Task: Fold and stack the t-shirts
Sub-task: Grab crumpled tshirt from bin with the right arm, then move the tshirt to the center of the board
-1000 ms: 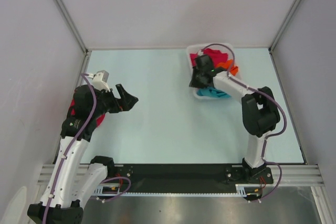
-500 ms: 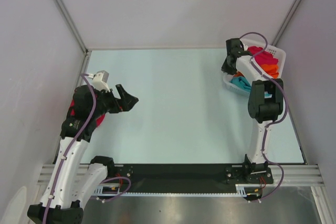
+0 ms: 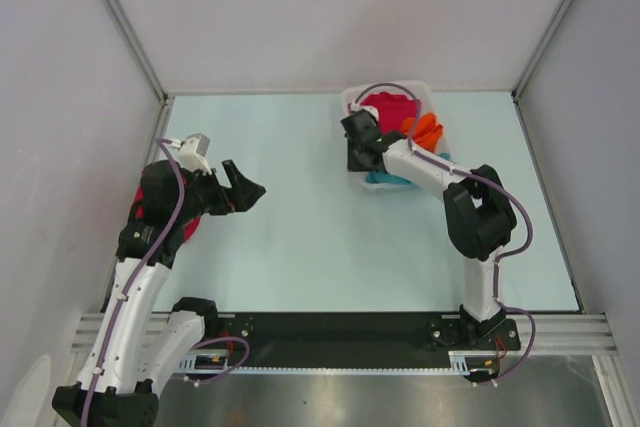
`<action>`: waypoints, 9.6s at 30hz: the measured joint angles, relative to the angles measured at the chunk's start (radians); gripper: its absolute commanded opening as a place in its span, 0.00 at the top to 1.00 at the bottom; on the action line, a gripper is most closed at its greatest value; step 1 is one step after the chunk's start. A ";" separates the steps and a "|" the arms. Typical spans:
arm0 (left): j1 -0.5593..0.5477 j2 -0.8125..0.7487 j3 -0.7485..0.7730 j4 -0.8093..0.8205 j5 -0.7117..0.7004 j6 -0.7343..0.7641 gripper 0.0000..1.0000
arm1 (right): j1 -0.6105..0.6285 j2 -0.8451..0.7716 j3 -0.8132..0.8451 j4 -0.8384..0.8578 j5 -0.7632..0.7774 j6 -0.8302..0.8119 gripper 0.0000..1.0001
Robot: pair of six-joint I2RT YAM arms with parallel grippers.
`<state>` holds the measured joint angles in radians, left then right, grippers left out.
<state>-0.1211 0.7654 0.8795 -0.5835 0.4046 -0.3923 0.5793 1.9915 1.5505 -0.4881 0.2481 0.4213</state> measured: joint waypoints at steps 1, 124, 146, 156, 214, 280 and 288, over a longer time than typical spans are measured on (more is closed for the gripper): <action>0.000 0.002 0.000 0.004 0.000 0.000 0.01 | 0.032 -0.010 -0.017 0.019 -0.019 0.000 1.00; 0.002 0.040 -0.064 0.091 0.045 -0.026 0.00 | 0.241 0.013 0.930 -0.597 0.118 -0.039 1.00; 0.002 0.010 -0.068 0.094 0.034 -0.035 0.00 | 0.453 -0.021 0.544 -0.531 -0.042 0.049 1.00; 0.002 -0.013 -0.068 0.061 0.013 -0.032 0.01 | 0.395 0.096 0.629 -0.550 -0.051 0.033 0.49; 0.003 0.066 -0.188 0.171 0.069 -0.044 0.00 | 0.121 0.201 0.393 -0.346 -0.068 0.004 1.00; 0.012 0.063 0.090 0.059 -0.120 -0.060 0.00 | -0.519 0.091 0.226 -0.234 -0.030 0.132 1.00; 0.013 0.029 0.091 0.020 -0.135 -0.051 0.00 | -0.501 0.104 0.229 -0.236 0.021 0.130 1.00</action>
<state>-0.1085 0.7948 0.9707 -0.5636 0.2699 -0.4435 0.0784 2.0956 1.7794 -0.7242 0.2687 0.5514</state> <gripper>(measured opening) 0.994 0.219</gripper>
